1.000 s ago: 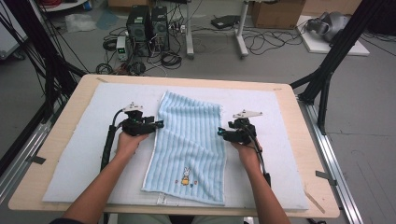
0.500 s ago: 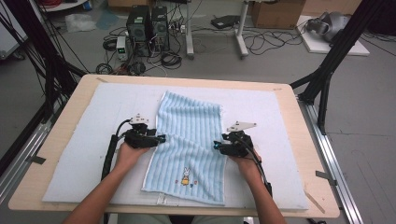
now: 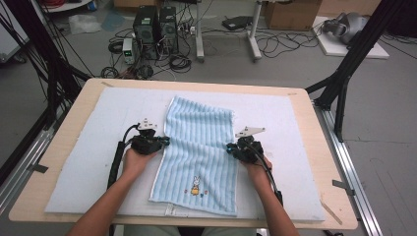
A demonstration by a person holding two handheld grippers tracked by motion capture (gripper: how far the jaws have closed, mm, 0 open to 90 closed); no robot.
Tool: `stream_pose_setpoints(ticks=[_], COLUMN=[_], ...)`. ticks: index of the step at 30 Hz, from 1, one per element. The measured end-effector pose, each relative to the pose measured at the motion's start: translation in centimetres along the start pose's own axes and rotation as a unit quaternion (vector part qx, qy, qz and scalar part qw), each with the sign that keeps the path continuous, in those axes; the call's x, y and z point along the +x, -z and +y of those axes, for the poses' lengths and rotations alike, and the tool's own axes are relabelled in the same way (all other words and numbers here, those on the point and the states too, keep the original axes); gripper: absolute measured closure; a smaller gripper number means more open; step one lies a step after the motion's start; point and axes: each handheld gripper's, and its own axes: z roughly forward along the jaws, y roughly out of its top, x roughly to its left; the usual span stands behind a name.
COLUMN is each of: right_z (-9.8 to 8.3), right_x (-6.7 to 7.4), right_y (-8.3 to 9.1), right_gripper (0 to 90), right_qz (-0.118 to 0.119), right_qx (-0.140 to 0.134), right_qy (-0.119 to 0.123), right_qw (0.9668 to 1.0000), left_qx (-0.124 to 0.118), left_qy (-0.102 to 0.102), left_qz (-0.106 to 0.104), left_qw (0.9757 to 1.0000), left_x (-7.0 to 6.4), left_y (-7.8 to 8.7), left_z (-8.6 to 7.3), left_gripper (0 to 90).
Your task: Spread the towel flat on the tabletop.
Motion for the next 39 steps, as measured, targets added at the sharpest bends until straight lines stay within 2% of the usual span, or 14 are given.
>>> stream_pose_setpoints(ticks=[3,7,8,10,15,17,19,21,25,27,30,33,36,39], right_z=[0.3,1.1,1.3,1.7,2.8,2.9,2.8,2.6,2.5,2.3,1.5,0.4,-0.8,-1.8], right_x=[-0.3,-0.7,-0.8,-1.2,-1.7,-1.8,-1.9,-1.8,-1.7,-1.3,-0.6,0.1,0.9,1.8], right_y=[-0.4,-1.3,-1.5,-2.0,-2.9,-3.2,-3.2,-2.8,-1.4,-0.5,0.7,2.0,3.0,3.8], right_gripper=[85.8,85.8,85.8,85.8,85.7,85.0,79.8,74.3,64.1,63.9,64.7,64.8,64.6,63.8], right_qz=[-0.014,-0.037,-0.043,-0.051,-0.075,-0.083,-0.082,-0.077,-0.047,-0.043,-0.033,-0.028,-0.028,-0.024], right_qx=[-0.007,-0.01,-0.013,-0.016,-0.023,-0.025,-0.026,-0.035,-0.044,-0.055,-0.062,-0.071,-0.07,-0.061], right_qy=[-0.002,0.009,0.01,0.008,0.009,0.007,-0.006,-0.01,-0.02,-0.008,0.0,0.005,0.007,0.005], right_qw=[0.9999,0.9992,0.9989,0.9985,0.9969,0.9962,0.9963,0.9964,0.9977,0.9975,0.9975,0.9971,0.9972,0.9978], left_qx=[-0.005,-0.005,-0.014,-0.011,-0.02,-0.02,-0.025,-0.027,-0.032,-0.029,-0.046,-0.056,-0.062,-0.053], left_qy=[0.005,0.004,0.008,0.013,0.018,0.016,0.009,0.021,0.031,0.025,0.002,-0.007,-0.007,-0.01], left_qz=[0.004,0.009,0.011,0.019,0.037,0.037,0.035,0.037,0.021,0.008,0.002,-0.006,-0.021,-0.03], left_qw=[1.0,0.9999,0.9998,0.9997,0.999,0.999,0.9991,0.9987,0.9988,0.9992,0.9989,0.9984,0.9978,0.9981], left_x=[0.4,1.0,1.1,1.5,2.0,2.0,1.9,2.0,2.3,2.3,1.7,1.1,0.4,-0.4], left_y=[-0.3,-1.0,-1.1,-1.5,-2.4,-2.5,-2.2,-1.8,-0.5,0.2,1.6,2.8,3.9,4.8], left_z=[0.4,1.4,1.6,2.0,2.4,2.3,2.3,2.2,1.4,0.8,-0.1,-0.7,-1.7,-2.9], left_gripper=[86.4,86.3,86.3,86.3,86.2,86.1,82.7,65.6,51.5,49.5,49.4,49.3,49.1,49.3])
